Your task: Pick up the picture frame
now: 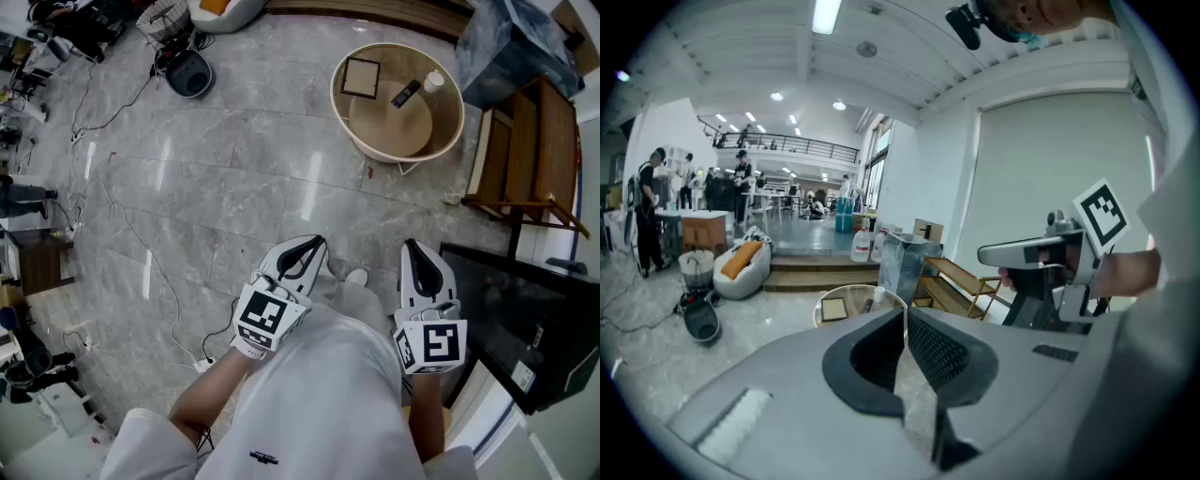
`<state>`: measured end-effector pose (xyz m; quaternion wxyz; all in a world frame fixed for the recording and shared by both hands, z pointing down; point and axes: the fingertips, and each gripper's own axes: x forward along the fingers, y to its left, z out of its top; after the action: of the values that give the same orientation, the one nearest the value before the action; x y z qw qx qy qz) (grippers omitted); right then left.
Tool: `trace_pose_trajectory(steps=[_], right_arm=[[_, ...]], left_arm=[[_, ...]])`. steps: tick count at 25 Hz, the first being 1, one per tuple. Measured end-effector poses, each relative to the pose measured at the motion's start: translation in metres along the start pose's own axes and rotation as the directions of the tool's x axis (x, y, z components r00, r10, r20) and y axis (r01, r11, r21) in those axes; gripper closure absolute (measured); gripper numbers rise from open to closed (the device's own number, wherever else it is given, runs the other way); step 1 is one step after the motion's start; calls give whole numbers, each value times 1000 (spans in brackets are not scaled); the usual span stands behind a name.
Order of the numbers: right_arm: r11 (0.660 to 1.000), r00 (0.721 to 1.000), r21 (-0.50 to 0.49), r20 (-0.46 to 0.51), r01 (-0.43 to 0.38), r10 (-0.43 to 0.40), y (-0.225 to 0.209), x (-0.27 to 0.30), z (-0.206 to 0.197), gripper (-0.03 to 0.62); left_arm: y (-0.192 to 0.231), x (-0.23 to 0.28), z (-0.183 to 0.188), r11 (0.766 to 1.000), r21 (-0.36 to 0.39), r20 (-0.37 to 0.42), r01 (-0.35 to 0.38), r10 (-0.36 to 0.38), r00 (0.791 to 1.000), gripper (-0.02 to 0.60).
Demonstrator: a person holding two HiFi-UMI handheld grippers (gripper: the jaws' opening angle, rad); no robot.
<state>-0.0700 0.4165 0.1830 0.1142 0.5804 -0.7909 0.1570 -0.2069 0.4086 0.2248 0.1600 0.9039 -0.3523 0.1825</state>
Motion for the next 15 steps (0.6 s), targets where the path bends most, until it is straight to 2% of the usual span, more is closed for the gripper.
trace_pose_trajectory(steps=[3,5,11,15], right_arm=[[999,999,-47,37,6,-4,18,0,15,588],[998,999,-62,37,8,-6,26,-4,18,588],[1000,998,-25,69,-2,4,42,-14,24,588],[998,997,-49,68,46,-43,49,-11,27,588]], left_arm=[[0,-10,22,996,81,46,28,-32,998,569],[-1,-17,28,995,91,61,34,-40,997,571],[9,-33,38,997,50,100,54,-59,993,577],[18,-37,39,996,4,107,90,-90,990,577]])
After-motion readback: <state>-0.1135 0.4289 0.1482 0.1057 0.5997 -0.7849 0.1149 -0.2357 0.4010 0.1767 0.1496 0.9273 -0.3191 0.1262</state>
